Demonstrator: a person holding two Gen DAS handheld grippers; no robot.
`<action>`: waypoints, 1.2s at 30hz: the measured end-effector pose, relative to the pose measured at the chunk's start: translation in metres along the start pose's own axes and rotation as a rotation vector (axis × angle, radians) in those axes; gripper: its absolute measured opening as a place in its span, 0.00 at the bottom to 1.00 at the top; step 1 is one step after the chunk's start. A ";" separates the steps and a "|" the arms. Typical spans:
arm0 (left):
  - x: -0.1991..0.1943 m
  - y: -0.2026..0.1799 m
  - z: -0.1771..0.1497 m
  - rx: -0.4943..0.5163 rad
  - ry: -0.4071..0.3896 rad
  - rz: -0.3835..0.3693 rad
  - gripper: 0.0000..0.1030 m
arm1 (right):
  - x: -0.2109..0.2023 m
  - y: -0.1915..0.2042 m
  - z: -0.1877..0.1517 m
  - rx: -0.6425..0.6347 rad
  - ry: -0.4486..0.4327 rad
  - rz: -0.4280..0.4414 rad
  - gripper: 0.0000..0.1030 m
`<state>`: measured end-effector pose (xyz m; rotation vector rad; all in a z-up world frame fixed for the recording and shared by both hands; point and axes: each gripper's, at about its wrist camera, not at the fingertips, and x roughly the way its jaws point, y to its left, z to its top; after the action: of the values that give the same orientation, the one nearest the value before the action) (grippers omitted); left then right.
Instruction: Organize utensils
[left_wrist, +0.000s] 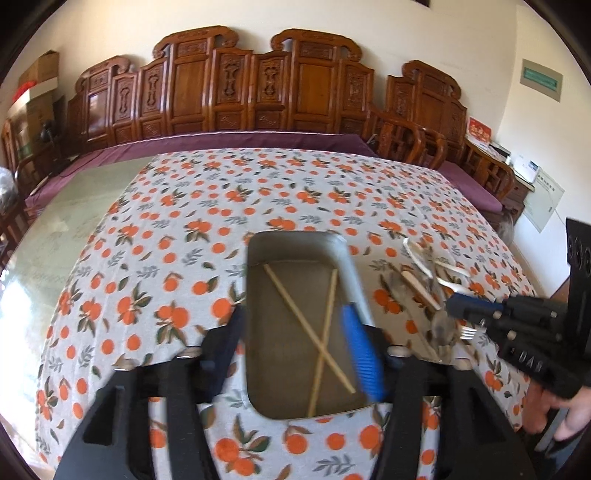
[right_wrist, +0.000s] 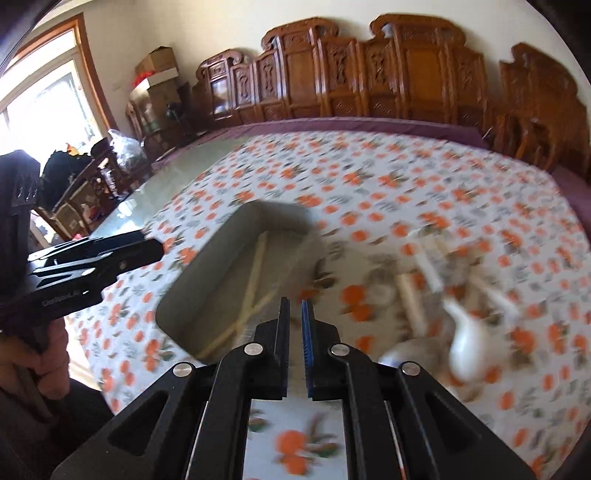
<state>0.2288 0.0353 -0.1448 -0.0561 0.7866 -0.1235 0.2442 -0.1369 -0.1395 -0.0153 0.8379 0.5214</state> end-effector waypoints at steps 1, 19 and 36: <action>0.001 -0.005 0.001 0.008 -0.004 -0.006 0.67 | -0.005 -0.009 0.001 -0.002 -0.008 -0.017 0.09; 0.027 -0.073 -0.004 0.107 0.031 -0.060 0.76 | 0.019 -0.084 -0.021 0.085 0.009 -0.075 0.25; 0.032 -0.086 -0.013 0.123 0.054 -0.073 0.76 | 0.068 -0.090 -0.037 0.205 0.131 -0.021 0.29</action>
<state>0.2341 -0.0547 -0.1674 0.0351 0.8295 -0.2431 0.2958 -0.1944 -0.2302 0.1315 1.0149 0.4163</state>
